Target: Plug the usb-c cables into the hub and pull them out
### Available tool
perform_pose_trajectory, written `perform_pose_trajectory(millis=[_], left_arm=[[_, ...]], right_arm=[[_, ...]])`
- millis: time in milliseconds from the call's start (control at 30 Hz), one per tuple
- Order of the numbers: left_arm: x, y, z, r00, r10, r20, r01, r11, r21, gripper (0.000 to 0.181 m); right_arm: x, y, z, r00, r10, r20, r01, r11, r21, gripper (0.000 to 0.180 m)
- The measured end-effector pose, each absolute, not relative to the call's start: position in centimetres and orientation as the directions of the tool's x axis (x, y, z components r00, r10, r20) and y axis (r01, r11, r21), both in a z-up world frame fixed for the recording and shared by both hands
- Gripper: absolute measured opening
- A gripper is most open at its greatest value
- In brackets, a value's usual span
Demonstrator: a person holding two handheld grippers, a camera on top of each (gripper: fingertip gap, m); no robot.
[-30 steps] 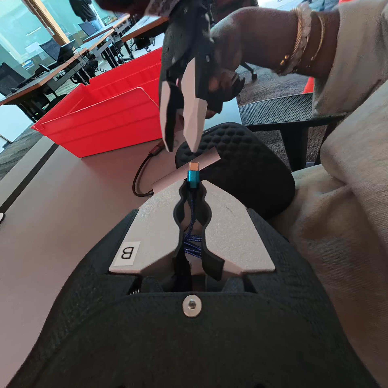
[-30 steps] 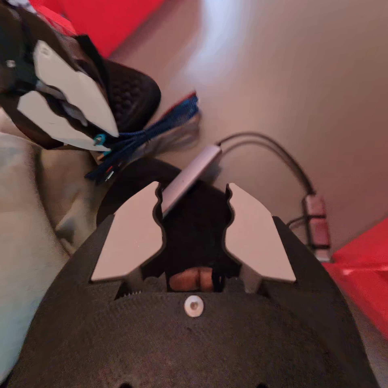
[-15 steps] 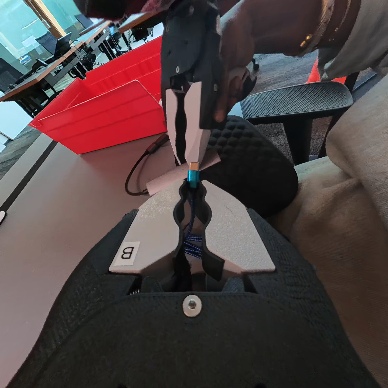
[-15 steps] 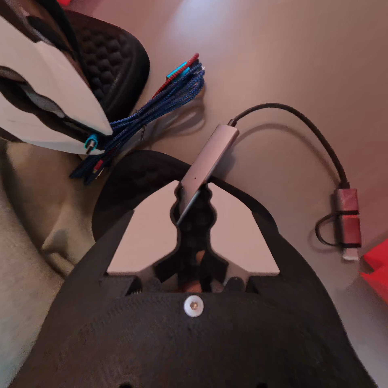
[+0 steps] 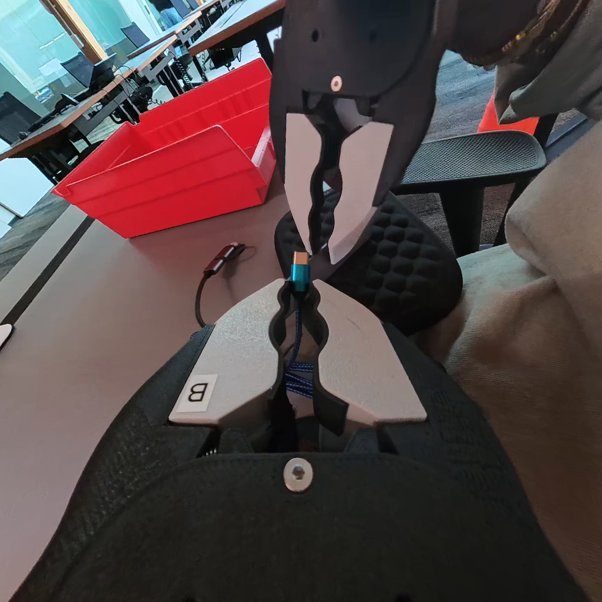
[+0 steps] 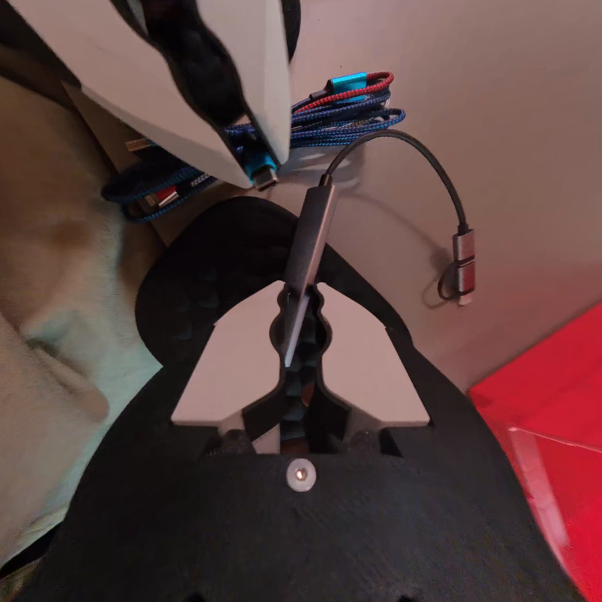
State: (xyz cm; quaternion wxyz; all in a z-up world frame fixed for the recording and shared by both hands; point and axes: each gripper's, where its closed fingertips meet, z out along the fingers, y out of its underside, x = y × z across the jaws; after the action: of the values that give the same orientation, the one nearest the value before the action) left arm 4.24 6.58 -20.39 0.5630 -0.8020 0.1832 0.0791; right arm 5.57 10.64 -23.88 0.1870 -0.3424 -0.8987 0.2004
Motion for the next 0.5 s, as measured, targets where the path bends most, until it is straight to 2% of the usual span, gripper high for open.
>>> perform_pose_trajectory(millis=[33, 200, 300, 433, 500], left_arm=[[4.3, 6.6, -20.4, 0.919, -0.208, -0.334, -0.385, -0.301, -0.873, 0.011], [4.9, 6.4, -21.4, 0.905, -0.266, -0.331, -0.409, -0.335, -0.849, 0.011], [5.0, 6.5, -21.7, 0.897, -0.272, -0.348, -0.429, -0.35, -0.833, 0.011], [5.0, 6.5, -21.7, 0.897, -0.273, -0.348, -0.429, -0.346, -0.835, 0.011], [5.0, 6.4, -21.7, 0.897, -0.273, -0.346, -0.428, -0.344, -0.836, 0.011]], right_arm=[[5.6, 10.7, -24.0, -0.695, 0.7, 0.167, 0.554, 0.669, -0.496, 0.014], [5.9, 10.1, -23.8, -0.704, 0.701, 0.114, 0.563, 0.648, -0.513, 0.015], [6.4, 11.0, -24.0, -0.704, 0.705, 0.086, 0.594, 0.651, -0.473, 0.021], [7.6, 10.9, -25.5, -0.701, 0.706, -0.101, 0.671, 0.605, -0.43, 0.034], [7.4, 10.9, -25.5, -0.691, 0.708, -0.146, 0.686, 0.579, -0.441, 0.032]])
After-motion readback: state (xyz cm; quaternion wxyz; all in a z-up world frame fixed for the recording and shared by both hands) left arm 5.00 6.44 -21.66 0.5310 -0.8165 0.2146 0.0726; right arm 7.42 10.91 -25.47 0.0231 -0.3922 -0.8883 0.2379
